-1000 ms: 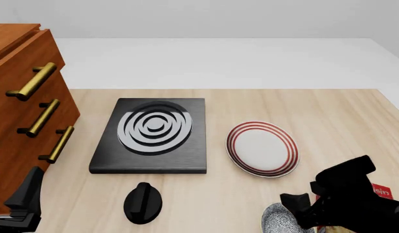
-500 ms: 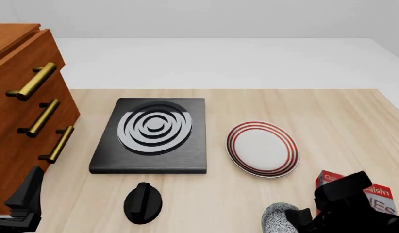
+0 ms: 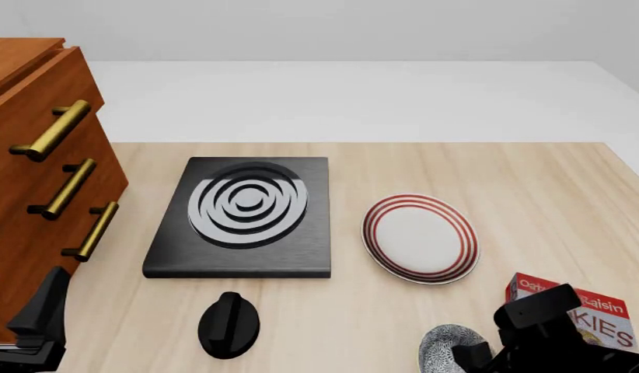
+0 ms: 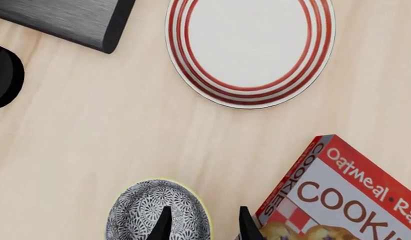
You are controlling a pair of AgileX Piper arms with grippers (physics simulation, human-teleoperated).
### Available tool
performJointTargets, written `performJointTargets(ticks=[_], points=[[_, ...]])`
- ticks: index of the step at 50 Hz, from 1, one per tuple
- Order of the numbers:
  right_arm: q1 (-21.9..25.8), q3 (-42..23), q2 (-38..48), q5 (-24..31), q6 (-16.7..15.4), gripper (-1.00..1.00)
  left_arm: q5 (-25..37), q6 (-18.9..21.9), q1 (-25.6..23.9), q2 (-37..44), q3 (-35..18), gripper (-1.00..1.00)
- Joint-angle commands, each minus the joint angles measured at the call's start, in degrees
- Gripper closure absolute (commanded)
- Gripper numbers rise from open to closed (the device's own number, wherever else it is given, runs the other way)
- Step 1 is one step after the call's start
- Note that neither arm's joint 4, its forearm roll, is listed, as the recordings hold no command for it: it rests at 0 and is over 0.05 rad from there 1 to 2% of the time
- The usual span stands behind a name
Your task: Pick the akita bowl on the ramekin and place it on the plate.
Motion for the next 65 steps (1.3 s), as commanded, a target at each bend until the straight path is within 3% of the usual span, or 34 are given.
performJointTargets(ticks=[1,19,26,27,46,60,65], points=[[1.25,1.44,3.7,-3.74,0.96,-1.0,0.01,0.0,0.01,0.12,-0.13,-1.0],[2.69,2.85,5.64,-6.42,3.47,-1.0,0.15,0.01,0.01,-0.08,-0.03,-1.0],[3.28,2.43,5.5,-6.04,2.97,-1.0,0.42,0.0,0.01,-0.21,-0.18,-1.0],[2.65,2.14,4.97,-5.37,2.48,1.0,0.24,0.0,0.01,-0.14,-0.08,-1.0],[3.4,0.6,3.32,-3.29,2.46,1.0,0.07,0.01,0.01,0.01,-0.04,-1.0],[0.92,-4.97,-5.6,7.79,-0.51,1.0,0.09,-0.01,0.01,0.0,-0.1,-1.0],[0.44,-9.91,-8.61,12.86,-1.27,1.0,0.14,0.0,0.01,-0.04,-0.1,-1.0]])
